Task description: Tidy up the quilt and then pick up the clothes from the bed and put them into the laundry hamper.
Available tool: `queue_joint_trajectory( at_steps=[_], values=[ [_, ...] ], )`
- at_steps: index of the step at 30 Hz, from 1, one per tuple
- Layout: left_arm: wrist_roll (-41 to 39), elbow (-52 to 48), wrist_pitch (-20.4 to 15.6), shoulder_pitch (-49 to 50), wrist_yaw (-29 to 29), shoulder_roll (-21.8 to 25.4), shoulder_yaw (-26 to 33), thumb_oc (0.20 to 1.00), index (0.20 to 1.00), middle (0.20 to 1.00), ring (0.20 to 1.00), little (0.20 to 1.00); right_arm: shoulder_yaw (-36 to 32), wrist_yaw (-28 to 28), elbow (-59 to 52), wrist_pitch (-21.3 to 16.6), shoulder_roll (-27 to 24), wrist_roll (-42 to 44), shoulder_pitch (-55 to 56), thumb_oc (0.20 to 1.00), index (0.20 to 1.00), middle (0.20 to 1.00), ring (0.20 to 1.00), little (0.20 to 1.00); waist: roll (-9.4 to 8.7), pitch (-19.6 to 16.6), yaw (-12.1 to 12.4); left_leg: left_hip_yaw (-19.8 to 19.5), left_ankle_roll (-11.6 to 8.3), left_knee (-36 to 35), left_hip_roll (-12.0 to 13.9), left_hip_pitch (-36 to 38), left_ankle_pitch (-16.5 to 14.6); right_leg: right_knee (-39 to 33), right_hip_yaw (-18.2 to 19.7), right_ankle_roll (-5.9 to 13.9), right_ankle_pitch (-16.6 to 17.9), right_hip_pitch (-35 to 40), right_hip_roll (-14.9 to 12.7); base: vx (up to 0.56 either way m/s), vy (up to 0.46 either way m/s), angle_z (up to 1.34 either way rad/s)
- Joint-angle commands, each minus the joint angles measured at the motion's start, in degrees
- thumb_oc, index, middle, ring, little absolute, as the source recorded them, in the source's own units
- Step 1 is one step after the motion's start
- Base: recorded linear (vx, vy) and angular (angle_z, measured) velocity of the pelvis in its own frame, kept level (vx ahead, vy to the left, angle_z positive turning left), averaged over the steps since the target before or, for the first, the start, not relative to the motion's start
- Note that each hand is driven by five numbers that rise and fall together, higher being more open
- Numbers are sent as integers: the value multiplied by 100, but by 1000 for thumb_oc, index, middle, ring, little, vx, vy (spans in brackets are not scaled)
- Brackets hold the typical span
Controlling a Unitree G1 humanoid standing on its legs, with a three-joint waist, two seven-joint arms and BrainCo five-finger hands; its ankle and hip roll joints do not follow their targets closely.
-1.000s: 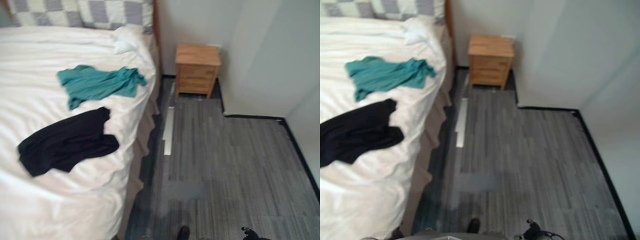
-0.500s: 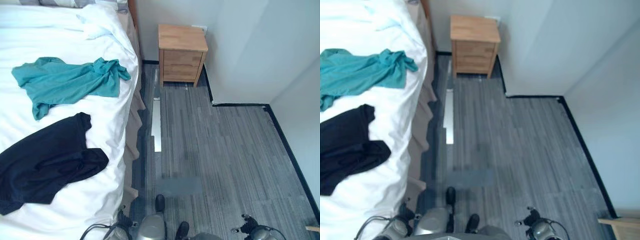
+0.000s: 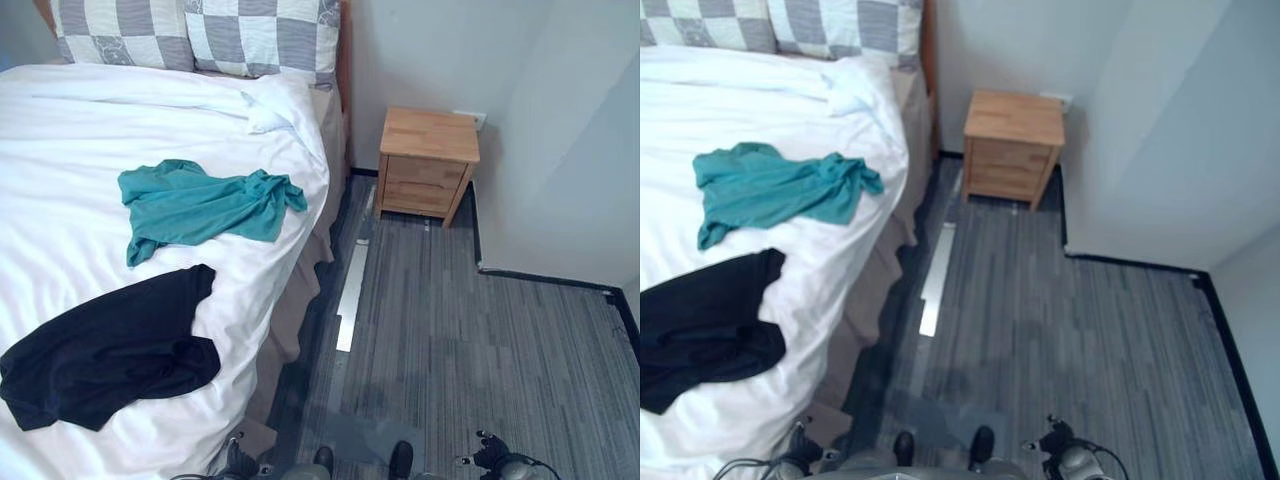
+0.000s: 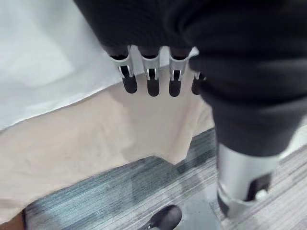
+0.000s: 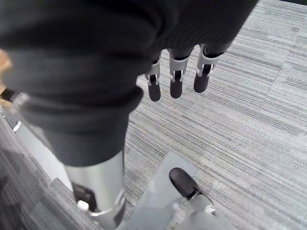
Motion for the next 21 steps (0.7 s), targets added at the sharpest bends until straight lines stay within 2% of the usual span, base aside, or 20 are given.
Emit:
queue_joint_trajectory(
  at_steps=[1, 5, 6, 7, 8, 9, 10, 11, 12, 13, 14, 15, 17, 18, 19, 20, 21],
  values=[
    [87, 514, -14, -558, -154, 129, -270, 1000, 1000, 1000, 1000, 1000, -149, 73, 204, 115, -143, 243, -178, 1000, 1000, 1000, 1000, 1000, -12, 96, -212, 1087, -113, -43, 54, -56, -291, 980, -745, 695, -1202, -204, -537, 219, -69, -9],
    [265, 708, 61, -497, -183, 172, -299, 1000, 1000, 1000, 1000, 1000, -133, 105, 201, 73, -92, 276, -87, 1000, 1000, 1000, 1000, 1000, -56, 48, -231, 1139, -225, 230, 149, -54, -471, 793, -815, 588, -1219, -101, -444, 199, -91, -19],
    [262, 756, 51, -442, -213, 188, -229, 1000, 1000, 1000, 1000, 1000, -119, 136, 218, 65, -91, 292, -46, 1000, 1000, 1000, 1000, 1000, -119, 48, -208, 1211, -341, 912, 241, -139, -737, 632, -892, 536, -1260, 19, -379, 295, -189, -11],
    [266, 774, 40, -409, -216, 194, -205, 1000, 1000, 1000, 1000, 1000, -80, 163, 226, 54, -94, 274, -48, 1000, 1000, 1000, 1000, 1000, -140, 71, -172, 1246, -448, 1418, 354, -229, -738, 568, -887, 466, -1306, 118, -312, 342, -308, 6],
    [209, 676, 42, -384, -180, 248, -143, 1000, 1000, 1000, 1000, 1000, 45, 158, 168, 51, -134, 236, -105, 1000, 1000, 1000, 1000, 1000, -202, 344, 92, 1047, -734, 3010, 742, -910, -177, 448, -827, 217, -1444, 373, -154, 194, -225, 3],
    [208, 672, 45, -390, -182, 251, -144, 1000, 1000, 1000, 1000, 1000, 39, 158, 168, 53, -132, 236, -111, 1000, 1000, 1000, 1000, 1000, -182, 343, 86, 1016, -756, 3094, 785, -965, -204, 440, -838, 198, -1450, 368, -116, 171, -240, -15],
    [164, 630, 42, -397, -188, 262, -148, 1000, 1000, 1000, 1000, 1000, 67, 155, 172, 75, -172, 223, -156, 1000, 1000, 1000, 1000, 1000, -233, 467, 211, 876, -771, 3605, 802, -1242, -59, 365, -823, 134, -1471, 464, -91, 120, -135, -48],
    [123, 589, 34, -436, -169, 278, -167, 1000, 1000, 1000, 1000, 1000, 108, 141, 185, 84, -200, 195, -239, 1000, 1000, 1000, 1000, 1000, -280, 573, 299, 733, -711, 3945, 724, -1635, -231, 252, -809, 105, -1490, 521, -48, 327, -69, -54],
    [71, 516, 15, -430, -166, 268, -183, 1000, 1000, 1000, 1000, 1000, 206, 160, 183, 98, -215, 118, -316, 1000, 1000, 1000, 1000, 1000, -300, 565, 405, 710, -541, 3308, 425, -1985, -484, 152, -705, 179, -1566, 605, -15, 274, 5, -28],
    [71, 514, 16, -428, -167, 269, -183, 1000, 1000, 1000, 1000, 1000, 207, 160, 184, 98, -213, 117, -315, 1000, 1000, 1000, 1000, 1000, -310, 560, 408, 721, -534, 3283, 411, -1974, -477, 155, -701, 184, -1567, 601, -29, 342, 110, 1],
    [73, 476, 11, -417, -176, 261, -193, 1000, 1000, 1000, 1000, 1000, 254, 165, 176, 87, -218, 69, -345, 1000, 1000, 1000, 1000, 1000, -299, 514, 456, 781, -469, 2705, 317, -1916, -460, 99, -670, 236, -1610, 628, -23, 432, 182, -2],
    [180, 441, 23, -410, -202, 265, -240, 1000, 1000, 1000, 1000, 1000, 244, 166, 137, 58, -238, 33, -391, 1000, 1000, 1000, 1000, 1000, -201, 406, 500, 1016, -438, 1249, 369, -1893, -72, 33, -703, 353, -1698, 735, 87, 450, 179, -21],
    [237, 443, 42, -410, -242, 278, -256, 1000, 1000, 1000, 1000, 1000, 278, 154, 120, 48, -243, -5, -442, 1000, 1000, 1000, 1000, 1000, -253, 366, 585, 1037, -424, 791, 304, -1835, 100, 66, -636, 366, -1834, 826, 111, 486, 152, -16],
    [290, 503, 63, -394, -310, 331, -276, 1000, 1000, 1000, 1000, 1000, 289, 167, 178, 37, -177, -50, -419, 1000, 1000, 1000, 1000, 1000, -363, 326, 594, 971, -256, 634, 159, -1683, 135, 460, -544, 363, -1888, 802, 204, 461, 126, -14],
    [290, 504, 63, -395, -310, 336, -276, 1000, 1000, 1000, 1000, 1000, 288, 165, 179, 36, -171, -51, -420, 1000, 1000, 1000, 1000, 1000, -371, 326, 597, 976, -252, 631, 153, -1679, 132, 481, -542, 369, -1901, 794, 193, 460, 204, -27],
    [274, 456, 86, -452, -288, 453, -288, 1000, 1000, 1000, 1000, 1000, 296, 146, 188, 49, -96, -109, -491, 1000, 1000, 1000, 1000, 1000, -440, 440, 623, 1048, -39, 757, 93, -1608, 87, 1596, -614, 664, -1645, 412, 130, 181, 135, -33],
    [274, 456, 86, -453, -289, 454, -288, 1000, 1000, 1000, 1000, 1000, 295, 146, 188, 49, -96, -109, -493, 1000, 1000, 1000, 1000, 1000, -443, 434, 626, 1053, -36, 759, 90, -1616, 86, 1617, -609, 668, -1654, 394, 121, 308, 188, -55]
  ],
)
